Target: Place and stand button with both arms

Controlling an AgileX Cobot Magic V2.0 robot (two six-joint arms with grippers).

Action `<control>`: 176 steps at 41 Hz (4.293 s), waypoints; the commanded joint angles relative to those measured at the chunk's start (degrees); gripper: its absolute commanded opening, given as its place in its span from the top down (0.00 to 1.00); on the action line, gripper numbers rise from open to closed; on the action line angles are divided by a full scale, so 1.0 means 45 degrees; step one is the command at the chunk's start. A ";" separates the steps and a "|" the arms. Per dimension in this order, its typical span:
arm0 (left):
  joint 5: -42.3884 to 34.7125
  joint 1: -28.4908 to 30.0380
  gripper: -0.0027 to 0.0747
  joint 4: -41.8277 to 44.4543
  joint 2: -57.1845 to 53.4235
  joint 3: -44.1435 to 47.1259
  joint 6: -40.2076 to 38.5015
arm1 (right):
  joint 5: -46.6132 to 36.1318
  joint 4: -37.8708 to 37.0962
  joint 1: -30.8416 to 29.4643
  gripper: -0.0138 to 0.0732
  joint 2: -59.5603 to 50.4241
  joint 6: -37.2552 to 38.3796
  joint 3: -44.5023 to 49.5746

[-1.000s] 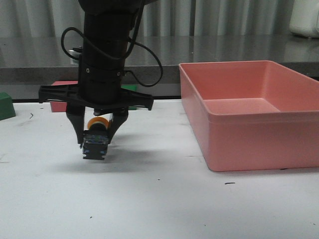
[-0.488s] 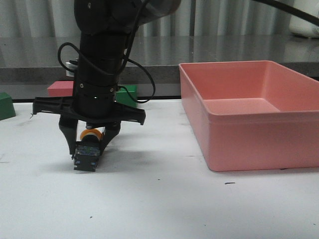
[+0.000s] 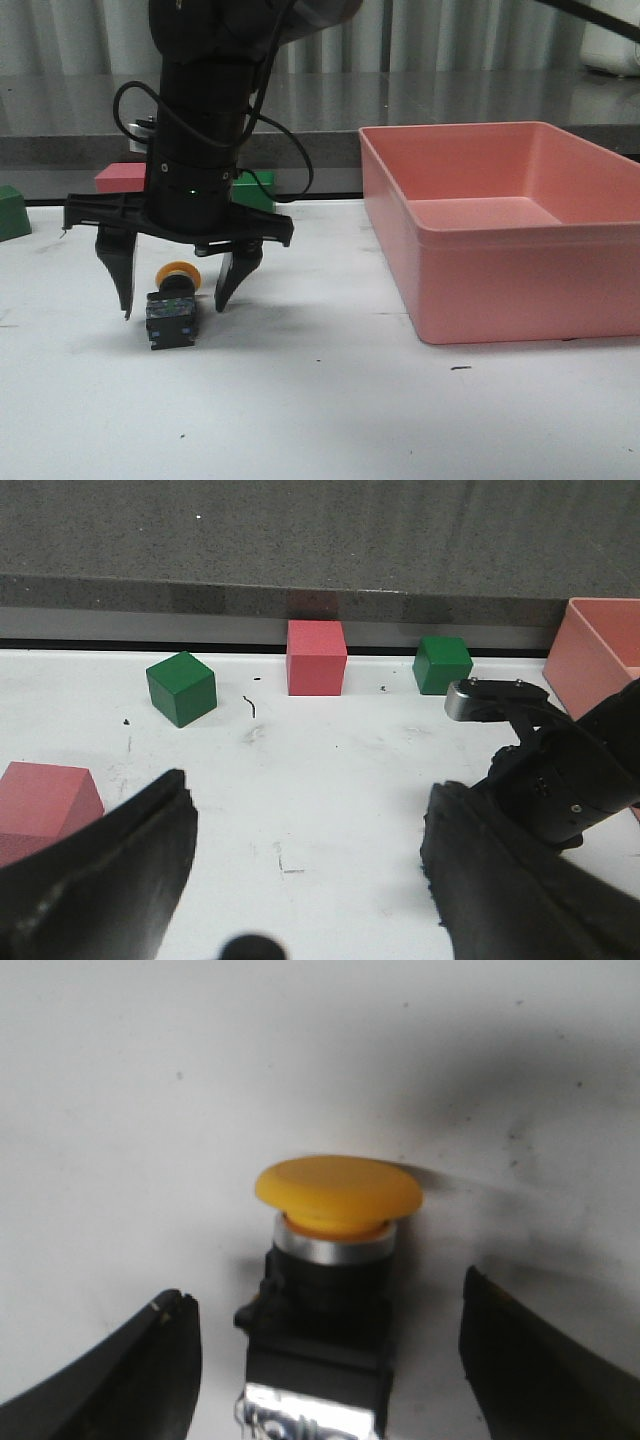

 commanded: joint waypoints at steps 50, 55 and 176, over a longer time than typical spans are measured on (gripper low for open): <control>-0.0911 -0.0080 0.35 -0.0071 0.0101 -0.0407 -0.0052 | -0.2573 -0.1658 -0.1837 0.19 -1.7960 -0.8069 1.2586; -0.0934 -0.0080 0.35 -0.0071 0.0101 -0.0407 -0.0052 | -0.2984 -0.1658 -0.1837 0.19 -1.9988 -0.8069 1.4294; 0.3550 -0.4608 0.34 0.1243 1.8441 -1.0875 -0.6778 | -0.2998 -0.1658 -0.1837 0.19 -2.2675 -0.8069 1.6122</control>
